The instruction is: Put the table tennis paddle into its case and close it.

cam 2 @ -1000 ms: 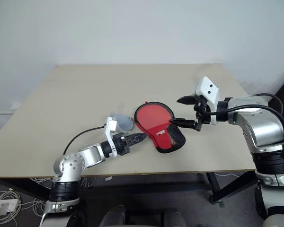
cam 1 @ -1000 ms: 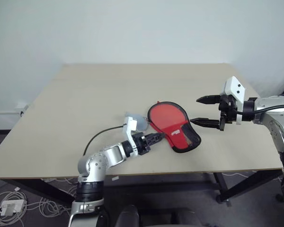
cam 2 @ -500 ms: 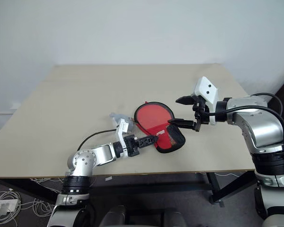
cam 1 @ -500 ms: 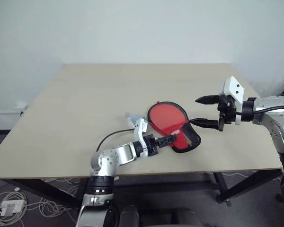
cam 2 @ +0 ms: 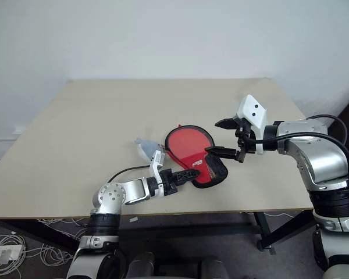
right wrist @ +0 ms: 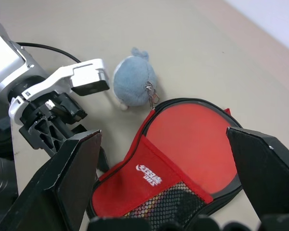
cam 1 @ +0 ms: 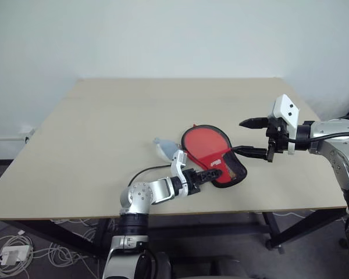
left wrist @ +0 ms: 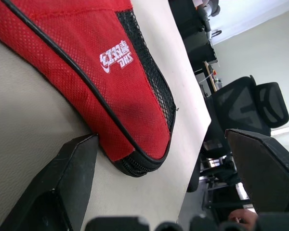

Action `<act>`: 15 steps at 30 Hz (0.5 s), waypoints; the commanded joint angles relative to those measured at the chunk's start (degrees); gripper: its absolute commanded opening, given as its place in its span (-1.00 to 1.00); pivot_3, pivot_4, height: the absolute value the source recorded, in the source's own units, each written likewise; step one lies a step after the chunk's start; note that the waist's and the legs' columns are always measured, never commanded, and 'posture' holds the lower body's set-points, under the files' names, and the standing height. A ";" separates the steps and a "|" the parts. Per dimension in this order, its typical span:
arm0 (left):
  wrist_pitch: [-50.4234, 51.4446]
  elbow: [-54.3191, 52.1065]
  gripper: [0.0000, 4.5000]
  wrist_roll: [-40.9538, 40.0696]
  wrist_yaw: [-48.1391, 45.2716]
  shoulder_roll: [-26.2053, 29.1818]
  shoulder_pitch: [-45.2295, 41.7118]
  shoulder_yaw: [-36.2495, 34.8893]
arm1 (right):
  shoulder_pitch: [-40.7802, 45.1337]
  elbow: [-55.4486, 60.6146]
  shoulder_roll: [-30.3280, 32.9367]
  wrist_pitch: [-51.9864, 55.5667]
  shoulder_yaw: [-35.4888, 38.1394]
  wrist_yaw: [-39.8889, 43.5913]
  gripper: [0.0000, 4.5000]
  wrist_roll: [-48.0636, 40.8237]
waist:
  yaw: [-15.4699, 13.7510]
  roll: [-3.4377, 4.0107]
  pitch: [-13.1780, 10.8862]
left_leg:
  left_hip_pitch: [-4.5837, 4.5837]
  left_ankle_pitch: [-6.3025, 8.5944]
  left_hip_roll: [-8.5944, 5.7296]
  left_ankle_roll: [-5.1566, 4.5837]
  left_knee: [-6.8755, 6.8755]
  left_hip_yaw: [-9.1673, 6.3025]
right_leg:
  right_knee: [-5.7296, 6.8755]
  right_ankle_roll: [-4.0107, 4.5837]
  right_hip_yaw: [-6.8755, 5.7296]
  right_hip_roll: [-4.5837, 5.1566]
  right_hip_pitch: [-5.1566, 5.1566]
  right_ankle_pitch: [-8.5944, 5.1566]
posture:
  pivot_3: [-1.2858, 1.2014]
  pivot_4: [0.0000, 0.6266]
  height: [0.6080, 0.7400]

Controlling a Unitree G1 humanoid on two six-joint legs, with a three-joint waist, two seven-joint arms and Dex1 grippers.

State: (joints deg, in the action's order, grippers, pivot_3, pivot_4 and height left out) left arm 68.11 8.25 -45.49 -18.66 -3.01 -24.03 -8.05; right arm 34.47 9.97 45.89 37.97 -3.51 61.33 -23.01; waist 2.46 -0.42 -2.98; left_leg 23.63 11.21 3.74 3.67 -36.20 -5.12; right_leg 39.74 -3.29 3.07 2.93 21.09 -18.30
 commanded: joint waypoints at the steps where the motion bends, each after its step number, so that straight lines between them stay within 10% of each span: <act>1: 0.70 0.93 0.99 -0.09 1.25 -1.00 -2.25 -0.36 | 0.51 1.80 0.06 -0.08 1.55 -0.48 1.00 -1.00 | 0.00 0.00 0.00 | 0.00 0.00 0.00 0.00 0.00 0.00 | 0.00 0.00 0.00 0.00 0.00 0.00 | 0.03 -1.00 0.14; 15: 2.37 5.68 0.99 0.57 6.79 -4.13 -5.71 -4.22 | -0.02 2.55 -0.37 0.36 1.41 -1.49 1.00 -1.51 | -0.05 0.00 0.00 | -0.01 0.00 -0.05 0.00 -0.04 -0.08 | -0.02 -0.01 -0.06 0.02 -0.09 -0.01 | 0.03 -1.00 0.14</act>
State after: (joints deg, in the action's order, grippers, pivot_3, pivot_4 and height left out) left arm 70.64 12.91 -45.43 -13.18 -6.35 -28.38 -12.17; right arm 33.55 10.84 45.71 38.54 -3.52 60.13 -23.63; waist 2.41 -0.42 -2.98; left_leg 23.62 11.20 3.69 3.68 -36.25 -5.22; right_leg 39.71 -3.30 3.00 2.95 20.98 -18.31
